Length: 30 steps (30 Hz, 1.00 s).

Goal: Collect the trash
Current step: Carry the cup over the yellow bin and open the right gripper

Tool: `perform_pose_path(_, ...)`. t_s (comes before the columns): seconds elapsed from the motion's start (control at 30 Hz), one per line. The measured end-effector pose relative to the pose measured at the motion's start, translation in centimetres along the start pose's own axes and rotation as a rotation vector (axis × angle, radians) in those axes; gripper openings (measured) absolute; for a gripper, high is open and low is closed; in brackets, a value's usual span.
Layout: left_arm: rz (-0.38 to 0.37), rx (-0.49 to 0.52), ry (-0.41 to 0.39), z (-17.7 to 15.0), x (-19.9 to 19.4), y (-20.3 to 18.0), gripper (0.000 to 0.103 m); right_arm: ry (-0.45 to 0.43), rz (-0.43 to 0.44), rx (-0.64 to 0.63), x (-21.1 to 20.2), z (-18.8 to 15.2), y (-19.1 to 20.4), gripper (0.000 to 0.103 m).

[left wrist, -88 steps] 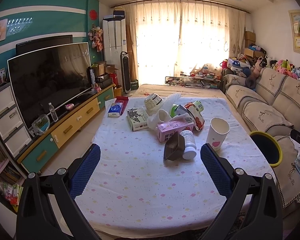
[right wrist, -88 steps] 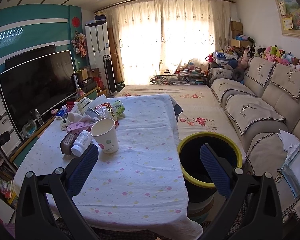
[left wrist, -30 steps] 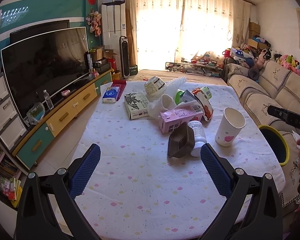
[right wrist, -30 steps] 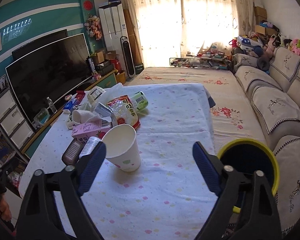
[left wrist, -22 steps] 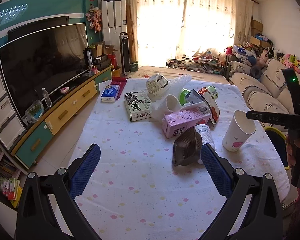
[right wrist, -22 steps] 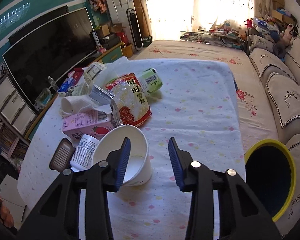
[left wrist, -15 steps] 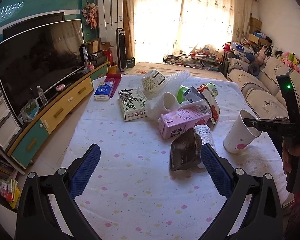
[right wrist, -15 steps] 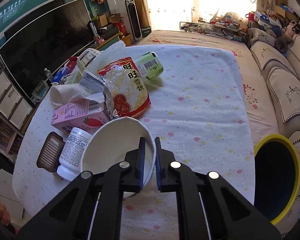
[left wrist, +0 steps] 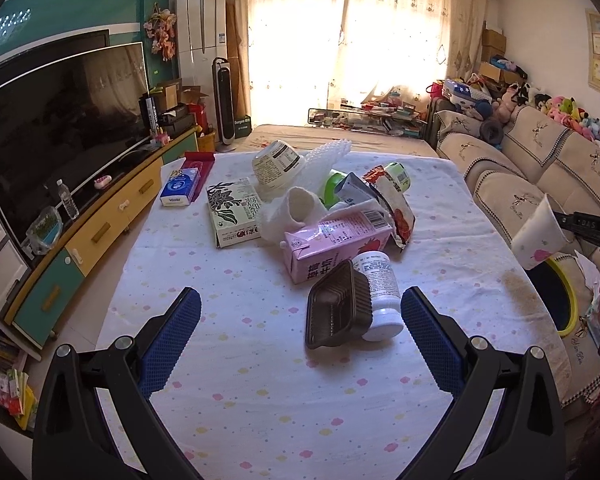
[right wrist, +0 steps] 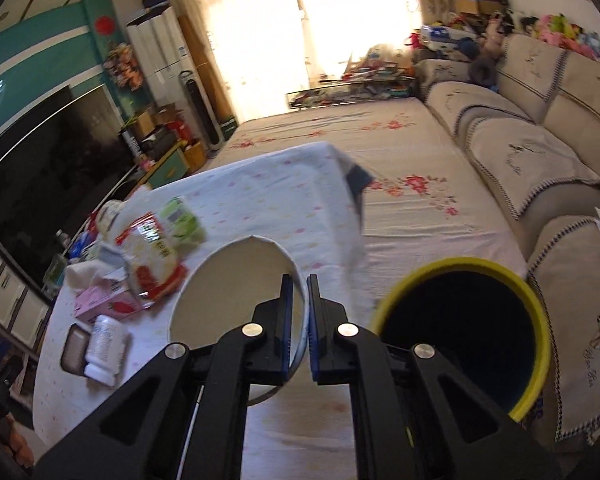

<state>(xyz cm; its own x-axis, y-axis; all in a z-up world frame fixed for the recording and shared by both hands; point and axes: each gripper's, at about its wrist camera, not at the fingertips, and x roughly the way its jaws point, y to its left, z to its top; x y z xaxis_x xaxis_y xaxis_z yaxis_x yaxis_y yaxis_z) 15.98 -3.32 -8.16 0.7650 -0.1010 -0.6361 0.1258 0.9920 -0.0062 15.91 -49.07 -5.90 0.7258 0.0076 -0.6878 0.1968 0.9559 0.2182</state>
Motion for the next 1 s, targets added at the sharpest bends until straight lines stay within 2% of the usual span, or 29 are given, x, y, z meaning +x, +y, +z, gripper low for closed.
perform_pose_path(0.1,-0.011,-0.002,0.016,-0.1,0.5,-0.6,0.099,0.028,-0.128,0.076,1.2,-0.4,-5.2,0.007)
perform_pose_path(0.27,-0.033,0.006,0.042,-0.2,1.4,-1.9,0.099,0.148,-0.243,0.173,6.3,-2.1,-11.8,0.008)
perform_pose_path(0.4,-0.035,0.024,0.065,-0.4,2.4,-3.0,0.099,0.206,-0.274,0.216,9.3,-3.5,-14.5,0.009)
perform_pose_path(0.47,-0.041,0.025,0.088,-0.4,3.1,-3.2,0.099,0.213,-0.275,0.23,9.9,-4.0,-15.2,0.015)
perform_pose_path(0.73,-0.049,0.043,0.139,-0.5,5.9,-3.8,0.099,0.179,-0.266,0.216,8.8,-4.6,-15.4,0.017)
perform_pose_path(0.8,-0.072,0.053,0.147,-0.5,6.6,-3.9,0.094,0.173,-0.255,0.21,8.5,-4.6,-15.1,0.019)
perform_pose_path(0.87,-0.091,0.063,0.169,-0.6,7.3,-3.9,0.08,0.168,-0.245,0.203,8.0,-4.7,-14.8,0.02)
perform_pose_path(1.0,-0.135,0.069,0.217,-1.2,8.7,-3.9,0.064,0.157,-0.23,0.197,7.4,-4.6,-14.3,0.02)
